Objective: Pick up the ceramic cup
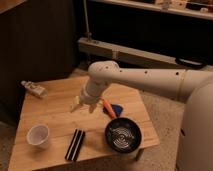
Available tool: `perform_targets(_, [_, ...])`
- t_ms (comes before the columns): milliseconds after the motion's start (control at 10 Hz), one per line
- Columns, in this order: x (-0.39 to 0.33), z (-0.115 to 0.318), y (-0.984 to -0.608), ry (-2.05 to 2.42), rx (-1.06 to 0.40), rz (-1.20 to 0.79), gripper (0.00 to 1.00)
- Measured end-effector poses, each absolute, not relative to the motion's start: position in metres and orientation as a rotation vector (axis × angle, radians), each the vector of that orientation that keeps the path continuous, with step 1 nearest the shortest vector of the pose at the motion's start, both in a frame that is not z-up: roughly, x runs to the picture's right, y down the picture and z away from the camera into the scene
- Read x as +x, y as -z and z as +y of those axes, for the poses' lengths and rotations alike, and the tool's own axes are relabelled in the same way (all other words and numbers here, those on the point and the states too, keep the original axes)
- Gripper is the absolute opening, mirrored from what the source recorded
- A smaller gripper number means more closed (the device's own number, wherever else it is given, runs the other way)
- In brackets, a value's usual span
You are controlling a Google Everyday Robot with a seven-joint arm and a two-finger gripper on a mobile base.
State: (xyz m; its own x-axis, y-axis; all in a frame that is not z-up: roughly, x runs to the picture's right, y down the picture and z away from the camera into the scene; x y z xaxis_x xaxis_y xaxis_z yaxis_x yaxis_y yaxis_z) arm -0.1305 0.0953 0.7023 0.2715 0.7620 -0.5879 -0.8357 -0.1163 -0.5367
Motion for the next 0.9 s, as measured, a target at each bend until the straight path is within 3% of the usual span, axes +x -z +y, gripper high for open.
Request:
perform_targets(400, [-0.203,0.111,-0.687,-1.138,-0.93,0.096,0.65])
perform_targets(900, [-0.22,0.127,-0.699,-1.047,-0.994,0.06,0.65])
